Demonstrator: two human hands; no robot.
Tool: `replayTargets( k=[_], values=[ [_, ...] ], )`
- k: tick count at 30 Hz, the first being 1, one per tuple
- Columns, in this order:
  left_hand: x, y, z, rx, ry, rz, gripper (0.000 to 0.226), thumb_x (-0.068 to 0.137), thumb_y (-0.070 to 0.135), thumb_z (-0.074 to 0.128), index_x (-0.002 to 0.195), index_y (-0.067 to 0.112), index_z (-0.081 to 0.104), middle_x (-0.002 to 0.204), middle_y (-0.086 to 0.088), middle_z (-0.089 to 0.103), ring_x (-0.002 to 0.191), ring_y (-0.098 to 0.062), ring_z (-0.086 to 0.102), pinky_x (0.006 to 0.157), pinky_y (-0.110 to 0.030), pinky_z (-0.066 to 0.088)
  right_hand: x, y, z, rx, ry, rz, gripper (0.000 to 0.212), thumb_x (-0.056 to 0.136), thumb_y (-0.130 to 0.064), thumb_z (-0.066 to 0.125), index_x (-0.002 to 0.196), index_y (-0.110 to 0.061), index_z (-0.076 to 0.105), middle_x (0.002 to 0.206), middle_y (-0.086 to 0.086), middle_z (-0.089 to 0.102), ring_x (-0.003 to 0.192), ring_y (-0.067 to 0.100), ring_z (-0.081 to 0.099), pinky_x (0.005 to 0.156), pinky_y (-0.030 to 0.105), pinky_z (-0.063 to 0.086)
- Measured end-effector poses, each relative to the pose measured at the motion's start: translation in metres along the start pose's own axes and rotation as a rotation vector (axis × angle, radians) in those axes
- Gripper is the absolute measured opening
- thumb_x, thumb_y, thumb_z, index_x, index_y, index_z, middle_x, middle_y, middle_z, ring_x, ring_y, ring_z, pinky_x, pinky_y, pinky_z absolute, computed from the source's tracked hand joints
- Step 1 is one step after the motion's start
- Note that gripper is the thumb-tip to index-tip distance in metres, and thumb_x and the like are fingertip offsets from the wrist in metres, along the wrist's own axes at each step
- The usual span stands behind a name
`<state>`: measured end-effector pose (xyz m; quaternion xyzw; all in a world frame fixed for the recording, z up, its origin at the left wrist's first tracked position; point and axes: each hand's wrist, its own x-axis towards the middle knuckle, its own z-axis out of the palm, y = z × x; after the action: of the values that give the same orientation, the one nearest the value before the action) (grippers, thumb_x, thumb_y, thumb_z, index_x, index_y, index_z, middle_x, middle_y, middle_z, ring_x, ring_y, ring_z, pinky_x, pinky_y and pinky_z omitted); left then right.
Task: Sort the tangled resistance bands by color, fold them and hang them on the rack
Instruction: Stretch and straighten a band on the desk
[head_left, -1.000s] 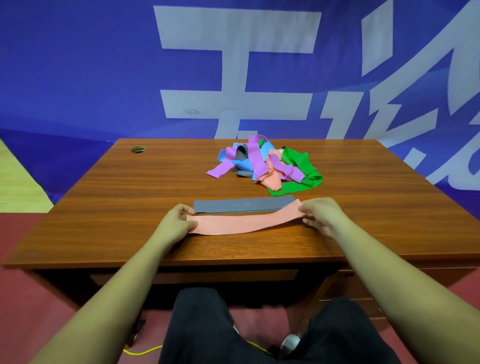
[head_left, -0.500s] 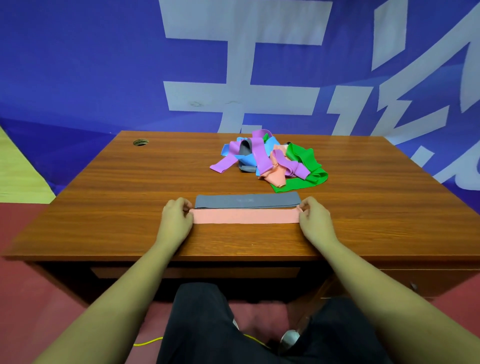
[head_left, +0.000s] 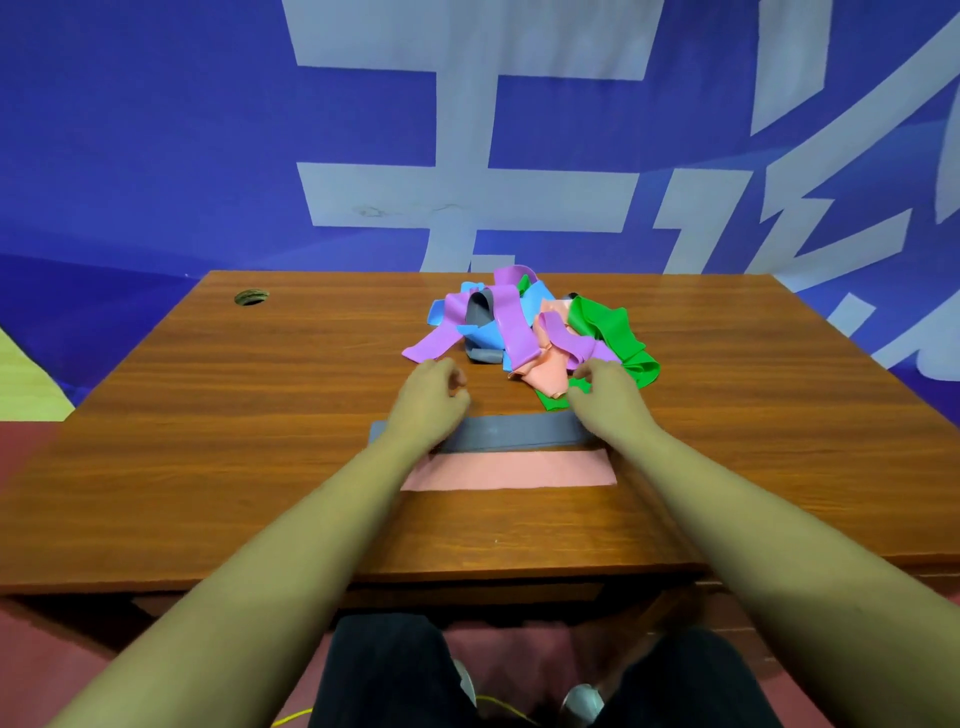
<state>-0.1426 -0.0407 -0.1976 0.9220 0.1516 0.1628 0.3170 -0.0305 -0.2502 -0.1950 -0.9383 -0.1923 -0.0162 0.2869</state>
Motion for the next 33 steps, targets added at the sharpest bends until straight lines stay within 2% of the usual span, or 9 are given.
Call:
replayTargets(
  k=[5,8,11,14,18,20,24,29,33],
  values=[
    [0.058,0.022,0.031,0.007,-0.042,0.067,0.013,0.081,0.013,0.061,0.09,0.006,0.068,0.094,-0.011,0.068,0.089,-0.029,0.061,0.078,-0.037,0.05,0.047,-0.004,0.006,0.025,-0.01,-0.05,0.035,0.08,-0.015,0.062,0.114,-0.005,0.063,0.108,0.019,0.063,0.106,0.032,0.056,0.084,0.033,0.041],
    [0.086,0.026,0.049,0.004,-0.082,0.091,0.023,0.082,0.021,0.068,0.102,0.009,0.069,0.095,-0.004,0.067,0.088,-0.02,0.06,0.074,-0.03,0.045,0.068,-0.007,0.013,0.076,-0.038,-0.131,0.039,0.082,-0.014,0.065,0.121,-0.014,0.063,0.111,0.015,0.061,0.105,0.028,0.056,0.085,0.03,0.041],
    [0.103,0.019,0.066,0.012,-0.132,0.155,0.03,0.083,0.032,0.072,0.106,0.013,0.07,0.095,0.0,0.063,0.084,-0.012,0.053,0.07,-0.024,0.036,0.082,-0.004,0.025,0.067,-0.116,-0.213,0.032,0.081,-0.014,0.066,0.112,-0.018,0.07,0.105,0.013,0.066,0.1,0.027,0.059,0.087,0.034,0.046],
    [0.109,0.014,0.072,0.022,-0.139,0.216,0.025,0.087,0.035,0.068,0.101,0.016,0.074,0.089,-0.001,0.066,0.081,-0.016,0.058,0.069,-0.031,0.043,0.092,0.005,0.032,0.047,-0.082,-0.236,0.019,0.083,-0.018,0.066,0.101,-0.019,0.074,0.095,0.012,0.063,0.093,0.025,0.058,0.081,0.034,0.044],
    [0.111,0.016,0.063,0.009,-0.105,0.276,0.023,0.095,0.036,0.055,0.085,0.022,0.071,0.076,0.005,0.065,0.075,-0.015,0.06,0.063,-0.032,0.043,0.098,0.002,0.026,0.139,0.022,-0.277,0.016,0.089,-0.017,0.063,0.1,-0.015,0.075,0.091,0.006,0.053,0.088,0.014,0.048,0.077,0.021,0.031],
    [0.112,0.024,0.051,-0.081,-0.07,0.283,0.023,0.097,0.034,0.054,0.082,0.024,0.068,0.073,0.008,0.064,0.072,-0.011,0.059,0.062,-0.026,0.042,0.099,-0.01,0.015,0.205,0.065,-0.3,0.016,0.091,-0.016,0.061,0.1,-0.012,0.074,0.095,0.006,0.055,0.089,0.014,0.051,0.08,0.022,0.035],
    [0.123,0.051,0.018,-0.294,0.094,0.276,0.017,0.096,0.028,0.059,0.1,0.022,0.073,0.087,0.011,0.071,0.077,-0.003,0.062,0.071,-0.015,0.045,0.099,-0.044,-0.019,0.398,0.145,-0.337,0.013,0.09,-0.014,0.062,0.099,-0.013,0.071,0.098,0.002,0.064,0.085,0.015,0.058,0.079,0.025,0.046],
    [0.123,0.093,-0.03,-0.528,0.127,0.293,0.012,0.092,0.024,0.065,0.104,0.021,0.065,0.087,0.0,0.07,0.077,-0.01,0.065,0.068,-0.02,0.048,0.096,-0.082,-0.071,0.575,0.232,-0.317,0.009,0.086,-0.01,0.063,0.091,-0.015,0.069,0.082,-0.006,0.067,0.076,0.013,0.061,0.069,0.022,0.046],
    [0.107,0.114,-0.053,-0.622,0.107,0.319,0.007,0.093,0.019,0.064,0.098,0.023,0.066,0.088,0.009,0.069,0.083,-0.003,0.063,0.077,-0.018,0.049,0.081,-0.104,-0.107,0.727,0.249,-0.304,0.015,0.089,-0.008,0.061,0.084,-0.021,0.067,0.078,-0.003,0.067,0.075,0.011,0.062,0.061,0.023,0.051]
  ],
)
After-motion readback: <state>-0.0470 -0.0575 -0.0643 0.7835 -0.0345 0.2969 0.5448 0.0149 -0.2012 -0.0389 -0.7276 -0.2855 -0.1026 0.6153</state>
